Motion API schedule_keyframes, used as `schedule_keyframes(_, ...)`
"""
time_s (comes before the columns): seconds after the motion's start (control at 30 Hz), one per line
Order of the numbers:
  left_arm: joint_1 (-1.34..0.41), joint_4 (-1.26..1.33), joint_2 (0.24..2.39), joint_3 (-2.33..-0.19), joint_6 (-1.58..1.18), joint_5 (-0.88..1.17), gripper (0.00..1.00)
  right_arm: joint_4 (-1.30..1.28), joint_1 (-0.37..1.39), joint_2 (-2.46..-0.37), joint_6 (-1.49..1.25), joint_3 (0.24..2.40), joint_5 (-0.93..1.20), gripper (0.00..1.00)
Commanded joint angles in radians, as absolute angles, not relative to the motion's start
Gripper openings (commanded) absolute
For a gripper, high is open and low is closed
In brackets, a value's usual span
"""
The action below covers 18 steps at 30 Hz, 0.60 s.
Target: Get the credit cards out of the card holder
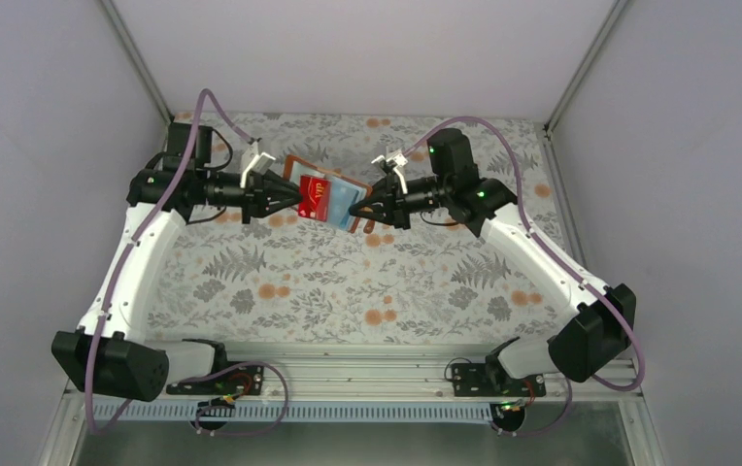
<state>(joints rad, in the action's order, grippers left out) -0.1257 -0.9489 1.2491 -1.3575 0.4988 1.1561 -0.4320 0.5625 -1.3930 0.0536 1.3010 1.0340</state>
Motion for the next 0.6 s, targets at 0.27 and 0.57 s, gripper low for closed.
schedule_keyframes(0.27,-0.166,-0.942,1.291,-1.398,0.513,1.206,0.19,-0.425,0.563,-1.405,0.084,1.338,1.135,0.04)
schedule_keyframes(0.57,-0.074,-0.949,1.293,-1.428,0.453,1.156,0.02,-0.434,0.507,-1.394,0.008,1.336,0.970,0.04)
